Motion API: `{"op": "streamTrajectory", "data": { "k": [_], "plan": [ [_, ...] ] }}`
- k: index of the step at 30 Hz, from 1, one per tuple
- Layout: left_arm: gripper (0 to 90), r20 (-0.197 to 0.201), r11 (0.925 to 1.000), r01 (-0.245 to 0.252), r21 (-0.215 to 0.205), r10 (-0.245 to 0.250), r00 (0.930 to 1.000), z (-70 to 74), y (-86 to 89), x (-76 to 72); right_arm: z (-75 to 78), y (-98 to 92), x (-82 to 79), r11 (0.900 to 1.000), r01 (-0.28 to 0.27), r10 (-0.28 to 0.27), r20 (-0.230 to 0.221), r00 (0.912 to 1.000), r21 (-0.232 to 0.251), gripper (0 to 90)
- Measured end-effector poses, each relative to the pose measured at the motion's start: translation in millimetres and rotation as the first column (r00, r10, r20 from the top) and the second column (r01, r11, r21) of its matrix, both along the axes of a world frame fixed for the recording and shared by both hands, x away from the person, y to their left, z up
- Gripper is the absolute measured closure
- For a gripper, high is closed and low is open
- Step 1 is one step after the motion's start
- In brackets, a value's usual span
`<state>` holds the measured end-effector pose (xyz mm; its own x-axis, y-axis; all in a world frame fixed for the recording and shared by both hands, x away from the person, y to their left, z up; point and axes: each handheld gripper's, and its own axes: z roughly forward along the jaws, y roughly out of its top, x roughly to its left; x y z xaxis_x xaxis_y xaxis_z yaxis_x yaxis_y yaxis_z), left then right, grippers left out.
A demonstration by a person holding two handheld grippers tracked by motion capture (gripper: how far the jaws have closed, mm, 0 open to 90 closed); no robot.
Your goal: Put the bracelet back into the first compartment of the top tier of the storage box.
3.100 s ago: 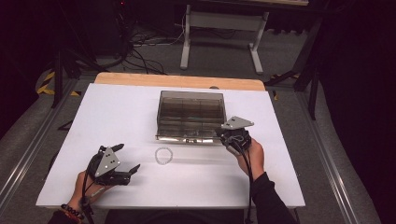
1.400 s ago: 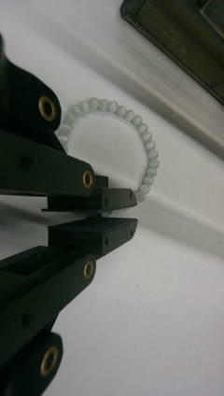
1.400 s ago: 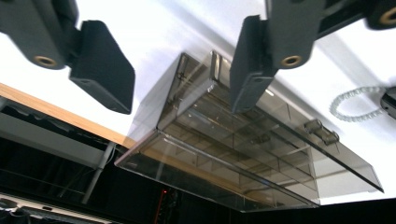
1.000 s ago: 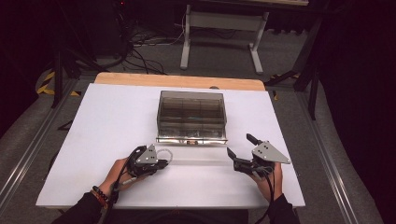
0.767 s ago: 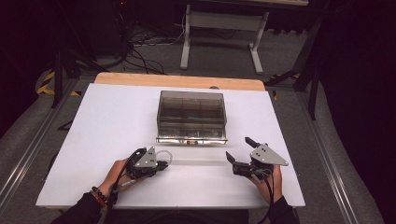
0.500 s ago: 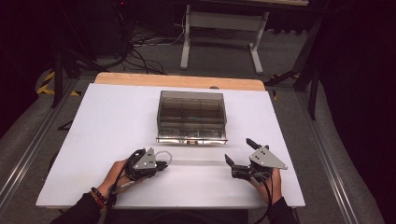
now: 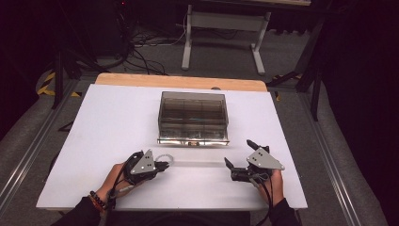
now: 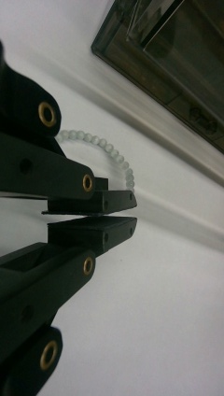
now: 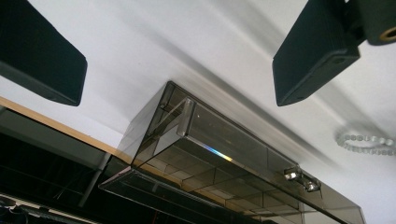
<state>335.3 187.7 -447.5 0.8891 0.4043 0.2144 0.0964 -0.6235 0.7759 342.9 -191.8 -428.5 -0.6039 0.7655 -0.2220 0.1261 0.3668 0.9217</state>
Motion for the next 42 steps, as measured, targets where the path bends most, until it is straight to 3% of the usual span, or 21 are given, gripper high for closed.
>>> {"op": "streamTrajectory", "data": {
  "k": [7, 10, 22, 42],
  "plan": [
    [86.1, 0.061, 0.9997, -0.007, -0.025, 0.008, 0.9981, 12.0, -1.0, -9.9, 2.0, 0.9, -3.2, 1.0, 0.016, -0.016, 0.022, 0.9996, -0.017, 3.9],
    [86.1, 0.073, 0.9992, 0.002, -0.039, 0.001, 0.9973, 16.7, -0.5, -13.5, 3.2, 0.4, -4.1, 1.0, 0.017, -0.017, 0.024, 0.9996, -0.003, 3.9],
    [86.1, 0.106, 0.994, 0.018, -0.107, -0.007, 0.9944, 29.2, 4.4, -20.2, 0.8, 4.3, -4.1, 0.999, 0.01, -0.009, 0.017, 0.9998, -0.034, 4.6],
    [86.1, 0.149, 0.9874, 0.017, -0.157, 0.007, 0.9888, 44.9, 5.1, -22.0, -0.3, 2.9, -2.2, 0.999, 0.021, -0.021, 0.015, 0.9997, -0.03, 4.6]
  ]
}}
